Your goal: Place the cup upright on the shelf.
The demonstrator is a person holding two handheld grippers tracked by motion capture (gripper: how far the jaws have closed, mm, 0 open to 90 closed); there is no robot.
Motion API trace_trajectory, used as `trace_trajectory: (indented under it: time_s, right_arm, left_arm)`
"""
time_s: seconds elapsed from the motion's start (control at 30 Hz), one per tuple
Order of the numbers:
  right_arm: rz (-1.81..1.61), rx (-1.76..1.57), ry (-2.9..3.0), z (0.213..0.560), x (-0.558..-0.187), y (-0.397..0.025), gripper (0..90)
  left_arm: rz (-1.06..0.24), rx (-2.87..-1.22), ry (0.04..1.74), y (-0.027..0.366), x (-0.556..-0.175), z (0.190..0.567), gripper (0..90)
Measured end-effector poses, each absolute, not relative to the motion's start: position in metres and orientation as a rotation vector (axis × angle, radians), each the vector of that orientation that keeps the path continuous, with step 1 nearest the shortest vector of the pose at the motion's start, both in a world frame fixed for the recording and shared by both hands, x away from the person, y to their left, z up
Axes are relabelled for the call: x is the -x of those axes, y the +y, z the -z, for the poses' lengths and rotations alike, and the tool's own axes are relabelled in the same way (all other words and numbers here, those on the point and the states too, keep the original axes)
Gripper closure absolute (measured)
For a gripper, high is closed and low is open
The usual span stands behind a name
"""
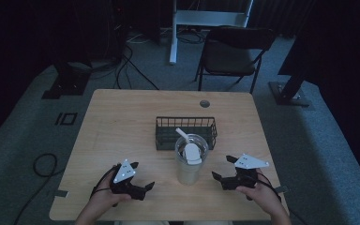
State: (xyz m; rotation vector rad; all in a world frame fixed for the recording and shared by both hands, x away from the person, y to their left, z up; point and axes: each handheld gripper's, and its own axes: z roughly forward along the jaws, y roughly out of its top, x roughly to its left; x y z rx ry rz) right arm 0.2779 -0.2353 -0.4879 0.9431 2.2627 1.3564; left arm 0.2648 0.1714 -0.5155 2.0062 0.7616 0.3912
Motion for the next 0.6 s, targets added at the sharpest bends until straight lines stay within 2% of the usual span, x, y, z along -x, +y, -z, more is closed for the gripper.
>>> trace_trajectory:
  time_s: [0.6]
  right_arm:
    - [-1.679,-0.700,2.242,0.467,-0.279,-0.210,11.6]
  left_arm:
    - [-0.364,-1.959,0.612,0.116,-0.279,0.503,1.7]
